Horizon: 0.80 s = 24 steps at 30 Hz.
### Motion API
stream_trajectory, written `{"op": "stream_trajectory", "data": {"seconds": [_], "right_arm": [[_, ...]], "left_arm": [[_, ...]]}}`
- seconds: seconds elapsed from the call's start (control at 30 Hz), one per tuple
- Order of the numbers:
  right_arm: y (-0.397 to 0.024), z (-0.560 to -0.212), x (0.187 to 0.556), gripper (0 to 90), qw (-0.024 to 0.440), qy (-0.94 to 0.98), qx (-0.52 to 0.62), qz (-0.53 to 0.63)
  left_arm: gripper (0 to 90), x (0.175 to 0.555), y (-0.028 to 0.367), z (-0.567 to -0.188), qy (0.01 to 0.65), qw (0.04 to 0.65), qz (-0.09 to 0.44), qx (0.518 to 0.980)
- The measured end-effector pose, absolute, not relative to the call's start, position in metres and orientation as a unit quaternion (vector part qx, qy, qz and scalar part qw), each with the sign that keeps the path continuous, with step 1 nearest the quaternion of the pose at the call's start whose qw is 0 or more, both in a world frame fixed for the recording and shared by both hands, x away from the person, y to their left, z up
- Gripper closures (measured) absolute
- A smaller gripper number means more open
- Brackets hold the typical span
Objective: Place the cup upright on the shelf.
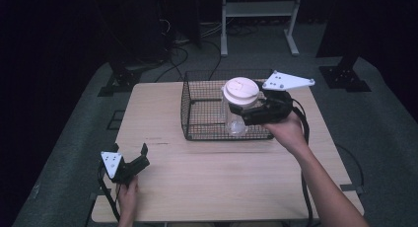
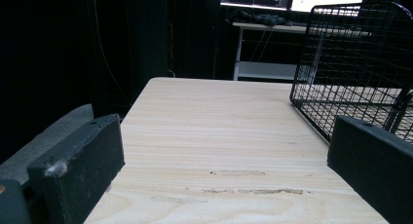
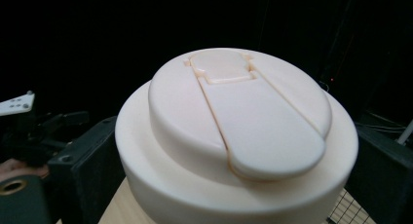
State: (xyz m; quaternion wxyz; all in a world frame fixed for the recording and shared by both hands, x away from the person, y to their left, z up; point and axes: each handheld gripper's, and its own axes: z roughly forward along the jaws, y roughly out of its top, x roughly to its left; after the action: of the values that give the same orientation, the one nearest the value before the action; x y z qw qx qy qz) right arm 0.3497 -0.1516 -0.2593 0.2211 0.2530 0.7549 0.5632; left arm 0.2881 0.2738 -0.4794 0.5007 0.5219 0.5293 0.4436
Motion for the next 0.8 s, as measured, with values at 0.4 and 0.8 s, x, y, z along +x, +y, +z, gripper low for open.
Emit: {"op": "stream_trajectory", "data": {"seconds": [0.4, 0.8], "right_arm": [[-0.124, -0.259, 0.396, 4.3, 0.235, 0.759, 0.264, 0.547], [-0.119, -0.280, 0.435, 4.3, 0.244, 0.744, 0.291, 0.550]], "left_arm": [[0.0, 0.288, 0.273, -0.479, 0.528, 0.501, 0.445, 0.522], [0.0, 0.288, 0.274, -0.479, 0.528, 0.502, 0.444, 0.522]]}}
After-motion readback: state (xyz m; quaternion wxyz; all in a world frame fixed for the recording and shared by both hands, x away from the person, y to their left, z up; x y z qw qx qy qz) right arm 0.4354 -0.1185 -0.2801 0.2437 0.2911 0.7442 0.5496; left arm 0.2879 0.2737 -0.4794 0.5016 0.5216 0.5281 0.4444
